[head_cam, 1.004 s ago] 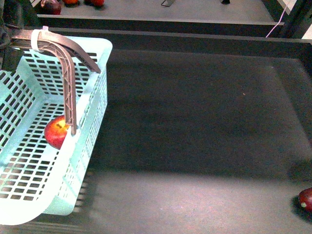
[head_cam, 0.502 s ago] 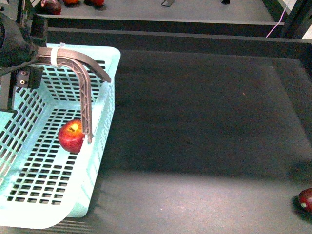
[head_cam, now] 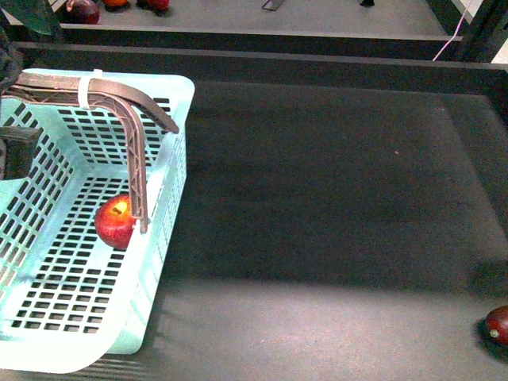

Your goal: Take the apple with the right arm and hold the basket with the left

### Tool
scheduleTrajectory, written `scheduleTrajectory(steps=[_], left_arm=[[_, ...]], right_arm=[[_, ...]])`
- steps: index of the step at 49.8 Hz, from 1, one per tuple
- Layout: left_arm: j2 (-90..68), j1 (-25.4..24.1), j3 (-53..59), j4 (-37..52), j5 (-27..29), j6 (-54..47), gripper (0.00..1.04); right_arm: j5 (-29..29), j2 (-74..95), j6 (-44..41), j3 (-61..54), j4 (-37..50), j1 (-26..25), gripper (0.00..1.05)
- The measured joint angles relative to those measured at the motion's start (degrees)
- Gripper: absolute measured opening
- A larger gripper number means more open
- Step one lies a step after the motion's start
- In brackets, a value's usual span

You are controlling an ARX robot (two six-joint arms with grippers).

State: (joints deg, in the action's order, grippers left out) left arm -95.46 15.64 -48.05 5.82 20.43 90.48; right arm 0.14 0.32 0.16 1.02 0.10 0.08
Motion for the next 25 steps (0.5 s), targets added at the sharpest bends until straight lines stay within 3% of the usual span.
scheduleTrajectory(steps=[21,23,25], left_arm=[[19.1,6.0,7.0,-11.1,13.4,-1.5,0.98],[19.2,5.5,9.7,-3.4,9.5,-8.6,0.93],[19.5,4.1,15.8,11.9,2.3,-20.1,0.84]], right_arm=[[0.0,0.0,0.0,0.0,0.0,0.0,0.96],[0.0,0.0,0.0,0.0,0.0,0.0,0.96],[0.0,0.0,0.0,0.0,0.0,0.0,0.96]])
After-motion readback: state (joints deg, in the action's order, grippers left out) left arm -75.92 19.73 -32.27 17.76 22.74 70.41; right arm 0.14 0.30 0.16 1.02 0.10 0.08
